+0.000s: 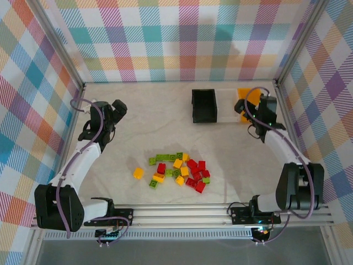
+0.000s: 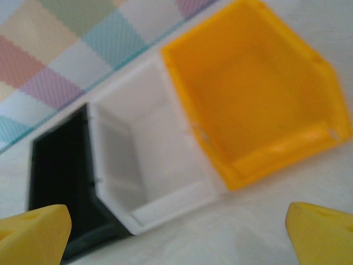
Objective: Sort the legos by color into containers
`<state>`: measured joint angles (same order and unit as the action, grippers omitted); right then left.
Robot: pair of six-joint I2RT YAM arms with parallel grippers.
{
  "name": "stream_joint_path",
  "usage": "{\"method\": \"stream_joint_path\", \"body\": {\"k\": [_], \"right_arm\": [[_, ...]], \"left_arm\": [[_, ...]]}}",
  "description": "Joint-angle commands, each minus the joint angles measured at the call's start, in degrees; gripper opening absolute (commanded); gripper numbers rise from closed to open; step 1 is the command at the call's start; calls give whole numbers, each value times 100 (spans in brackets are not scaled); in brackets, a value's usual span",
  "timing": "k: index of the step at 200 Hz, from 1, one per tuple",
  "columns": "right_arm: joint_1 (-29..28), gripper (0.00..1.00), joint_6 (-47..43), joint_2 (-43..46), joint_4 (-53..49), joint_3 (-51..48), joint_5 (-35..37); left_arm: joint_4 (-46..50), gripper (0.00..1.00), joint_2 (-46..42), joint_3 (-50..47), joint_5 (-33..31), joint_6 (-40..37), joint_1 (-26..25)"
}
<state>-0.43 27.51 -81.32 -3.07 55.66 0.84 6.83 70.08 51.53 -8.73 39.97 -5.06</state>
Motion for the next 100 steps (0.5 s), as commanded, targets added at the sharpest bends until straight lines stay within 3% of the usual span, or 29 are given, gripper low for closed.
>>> {"method": "stream_joint_path", "body": {"k": [1, 54, 100], "right_arm": [[-288, 99, -579, -683, -897, 754, -598], [-729, 84, -847, -2339, -1449, 2265, -193], [-1219, 83, -1054, -3096, -1630, 2983, -28]], "left_arm": [[36, 100, -227, 58, 726, 281, -15], [281, 100, -341, -54, 925, -13, -569], [298, 100, -606, -337, 1073, -16, -842]]}}
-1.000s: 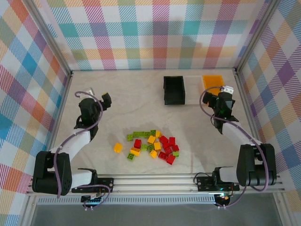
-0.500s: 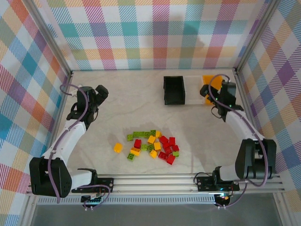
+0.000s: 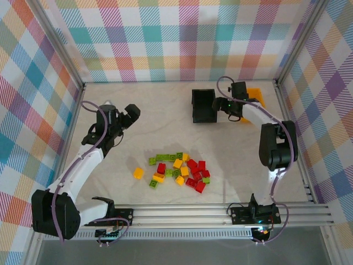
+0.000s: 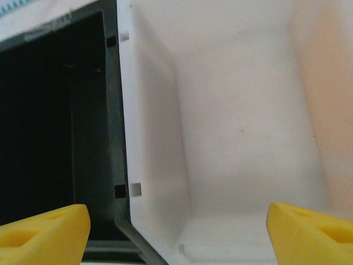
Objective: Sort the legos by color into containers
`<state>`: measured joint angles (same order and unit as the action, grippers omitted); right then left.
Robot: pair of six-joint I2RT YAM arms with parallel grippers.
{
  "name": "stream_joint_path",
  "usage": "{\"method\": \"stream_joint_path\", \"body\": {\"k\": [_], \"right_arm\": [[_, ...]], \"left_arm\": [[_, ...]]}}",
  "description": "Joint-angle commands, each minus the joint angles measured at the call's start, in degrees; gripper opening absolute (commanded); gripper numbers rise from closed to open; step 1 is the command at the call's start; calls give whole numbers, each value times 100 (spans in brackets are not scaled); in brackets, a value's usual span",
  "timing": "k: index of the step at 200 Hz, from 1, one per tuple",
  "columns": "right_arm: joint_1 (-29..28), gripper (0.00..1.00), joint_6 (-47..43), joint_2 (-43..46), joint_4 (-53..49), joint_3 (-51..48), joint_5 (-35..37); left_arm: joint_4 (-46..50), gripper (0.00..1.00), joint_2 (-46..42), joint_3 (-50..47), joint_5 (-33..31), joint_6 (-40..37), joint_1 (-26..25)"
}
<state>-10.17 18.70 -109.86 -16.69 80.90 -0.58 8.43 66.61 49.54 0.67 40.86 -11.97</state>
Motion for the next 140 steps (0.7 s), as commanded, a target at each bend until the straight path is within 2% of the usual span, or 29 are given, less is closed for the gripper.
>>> {"method": "stream_joint_path", "body": {"k": [1, 24, 51, 100, 123, 140], "right_arm": [[-246, 83, -165, -257, -280, 478, 126], [-281, 76, 99, -626, -558, 788, 217], [-398, 60, 204, -967, -877, 1156, 342], [-881, 24, 263, -1146, -1003, 1388, 361], [-1283, 2, 598, -1116, -1034, 1354, 496], [-1681, 0, 885, -1048, -990, 1288, 729]], "left_arm": [[144, 100, -269, -147, 134, -109, -154], [230, 100, -412, -220, 88, -114, -286], [467, 100, -524, -241, 91, -149, -423], [695, 100, -969, -494, 83, -103, -535], [967, 100, -1178, -527, 53, -100, -544], [1132, 100, -1366, -561, -51, -110, -552]]}}
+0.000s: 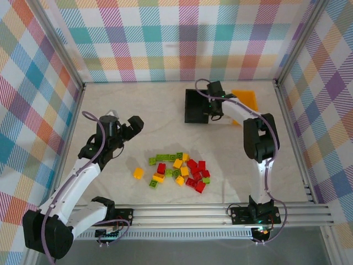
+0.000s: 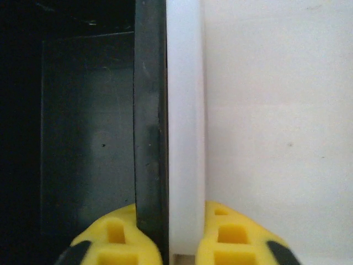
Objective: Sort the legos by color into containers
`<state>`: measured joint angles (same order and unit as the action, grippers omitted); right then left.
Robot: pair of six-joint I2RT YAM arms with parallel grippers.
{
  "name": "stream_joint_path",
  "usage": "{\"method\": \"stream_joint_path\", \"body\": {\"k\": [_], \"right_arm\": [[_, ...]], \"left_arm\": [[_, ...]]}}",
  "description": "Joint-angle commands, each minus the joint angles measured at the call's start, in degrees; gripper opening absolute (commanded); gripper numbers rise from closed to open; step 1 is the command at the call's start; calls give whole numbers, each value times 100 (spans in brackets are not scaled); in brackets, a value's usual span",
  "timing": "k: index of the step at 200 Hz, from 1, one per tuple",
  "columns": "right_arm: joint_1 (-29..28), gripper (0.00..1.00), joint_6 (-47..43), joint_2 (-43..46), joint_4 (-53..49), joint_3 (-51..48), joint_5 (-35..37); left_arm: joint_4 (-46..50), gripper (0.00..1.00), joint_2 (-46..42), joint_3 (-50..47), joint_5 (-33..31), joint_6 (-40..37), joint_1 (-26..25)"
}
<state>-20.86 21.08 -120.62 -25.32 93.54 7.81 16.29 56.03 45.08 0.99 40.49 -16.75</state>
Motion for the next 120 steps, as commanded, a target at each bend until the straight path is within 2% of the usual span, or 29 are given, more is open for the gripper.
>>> {"method": "stream_joint_path", "body": {"k": [1, 27, 69, 120], "right_arm": [[-638, 0, 658, 28, -124, 20, -99], [-1286, 0, 1084, -88, -542, 296, 425], [-2054, 0, 1608, -211, -710, 442, 843], [-2481, 0, 1982, -483, -1031, 895, 1132]], "left_arm": [[356, 100, -323, -119, -87, -70, -74], [507, 100, -603, -251, -193, -76, -74], [737, 100, -889, -383, -282, -99, -76], [764, 100, -1050, -509, -319, -145, -74]]}}
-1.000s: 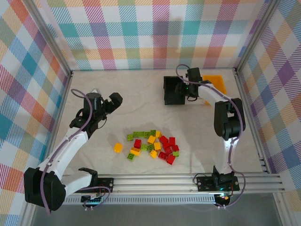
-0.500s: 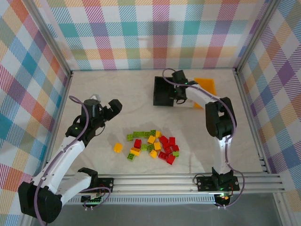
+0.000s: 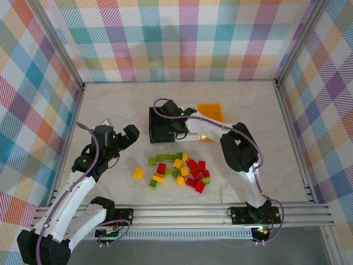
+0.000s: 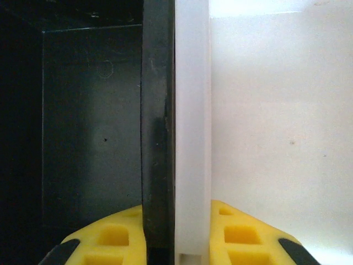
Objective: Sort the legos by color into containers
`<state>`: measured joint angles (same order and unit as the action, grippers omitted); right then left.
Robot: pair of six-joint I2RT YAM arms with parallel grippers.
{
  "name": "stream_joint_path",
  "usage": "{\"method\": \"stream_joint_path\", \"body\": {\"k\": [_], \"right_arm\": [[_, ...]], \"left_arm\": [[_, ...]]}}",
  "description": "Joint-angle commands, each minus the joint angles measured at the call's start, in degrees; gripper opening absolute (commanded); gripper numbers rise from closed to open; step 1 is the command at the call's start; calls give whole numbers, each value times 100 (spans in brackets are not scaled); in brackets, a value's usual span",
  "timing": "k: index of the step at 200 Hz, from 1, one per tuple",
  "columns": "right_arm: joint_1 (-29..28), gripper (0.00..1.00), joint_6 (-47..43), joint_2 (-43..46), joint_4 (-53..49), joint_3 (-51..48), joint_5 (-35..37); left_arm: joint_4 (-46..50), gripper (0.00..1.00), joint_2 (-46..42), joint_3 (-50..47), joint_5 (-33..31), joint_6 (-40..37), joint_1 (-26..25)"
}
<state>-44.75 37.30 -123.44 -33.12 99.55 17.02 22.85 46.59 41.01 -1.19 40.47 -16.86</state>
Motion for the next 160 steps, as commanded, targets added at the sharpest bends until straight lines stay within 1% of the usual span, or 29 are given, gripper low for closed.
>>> {"method": "stream_joint_path", "body": {"k": [1, 12, 17, 23, 30, 34, 41, 52, 64, 77, 98, 110, 132, 149, 160], "right_arm": [[-98, 0, 354, -204, -258, 307, 213], [-129, 0, 348, -325, -400, 525, 208], [-134, 3, 342, -361, -461, 585, 206], [-143, 13, 333, -366, -467, 608, 206], [-152, 26, 315, -337, -424, 572, 210], [-156, 35, 297, -296, -374, 521, 214], [-163, 47, 243, -215, -260, 432, 214], [-175, 59, 142, -47, -75, 280, 219], [-213, 66, 15, 185, 101, 132, 280], [-251, 71, -122, 511, 268, -74, 328], [-280, 74, -236, 1194, 578, -685, 224], [-280, 74, -259, 1599, 710, -1138, 131], [-280, 75, -271, 2292, 815, -1995, 114], [-270, 75, -259, 2714, 829, -2510, 123], [-263, 75, -258, 2947, 802, -2777, 132]], "left_arm": [[103, 100, -106, -107, -101, -139, -63], [114, 100, -102, -112, -101, -144, -63], [115, 100, -98, -113, -80, -166, -63], [122, 100, -97, -120, -66, -177, -63], [134, 100, -102, -120, -49, -199, -67], [148, 100, -106, -119, -32, -213, -64], [138, 100, -114, -120, 2, -237, -63], [124, 100, -152, -113, 65, -260, -64], [142, 100, -176, -88, 147, -276, -64], [384, 100, -114, 71, 202, -262, -76], [1274, 100, 193, 445, 250, -320, -155], [1601, 93, 349, 475, 183, -351, -293], [1808, 86, 508, 144, -130, -210, -787], [1852, 83, 680, -203, -441, -9, -1248], [1903, 82, 822, -373, -612, 102, -1414]]}}
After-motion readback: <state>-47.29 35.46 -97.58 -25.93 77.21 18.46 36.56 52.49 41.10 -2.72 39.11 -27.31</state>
